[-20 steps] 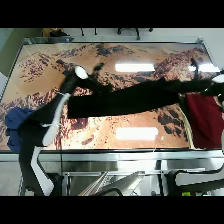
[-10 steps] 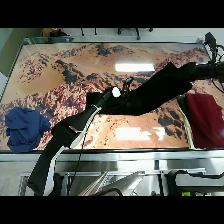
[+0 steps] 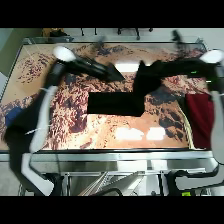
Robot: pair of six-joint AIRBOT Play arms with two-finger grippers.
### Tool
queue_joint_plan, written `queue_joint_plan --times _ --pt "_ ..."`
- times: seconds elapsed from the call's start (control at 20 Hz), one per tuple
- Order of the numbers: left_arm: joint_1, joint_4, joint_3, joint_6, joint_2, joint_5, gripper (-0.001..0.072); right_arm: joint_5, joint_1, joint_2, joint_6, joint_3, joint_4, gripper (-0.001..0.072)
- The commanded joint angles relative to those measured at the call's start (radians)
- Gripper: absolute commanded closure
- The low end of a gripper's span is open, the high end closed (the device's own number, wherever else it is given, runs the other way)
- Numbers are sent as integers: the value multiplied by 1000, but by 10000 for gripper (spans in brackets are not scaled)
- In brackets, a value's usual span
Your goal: Fold the shirts.
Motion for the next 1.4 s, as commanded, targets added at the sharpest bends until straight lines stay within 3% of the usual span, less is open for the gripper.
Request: queue_joint_plan --times 0.0,0.1,0.15,0.2,0.25,0.35,0.55,0.9,1.1,1.2,1.35 --pt "185 -90 -3 35 249 -121 691 -286 253 -124 0 1 0 688" --pt "261 -89 -3 53 356 -161 692 -484 405 -246 -20 1 0 665" --pt "285 -89 -3 69 397 -187 692 -595 478 -311 -66 1 1 509" --pt "301 -81 -4 77 432 -215 692 -706 552 -377 -97 2 18 238" --pt "315 -63 -4 78 467 -241 692 -772 605 -422 -129 3 56 103" --pt "328 -8 -4 79 525 -256 692 -779 661 -448 -254 13 125 114" --pt "340 144 -4 80 615 -246 692 -659 567 -328 -265 15 76 114" --pt "340 180 -117 85 694 -211 691 -193 66 -168 63 11 -224 111" --pt "340 180 -279 115 756 -133 691 -156 -59 -181 120 -87 -360 106" --pt "340 180 -338 124 781 -101 692 -156 -64 -210 120 -132 -358 2" --pt "340 179 -386 124 802 -87 692 -156 -48 -291 120 -140 -344 2"
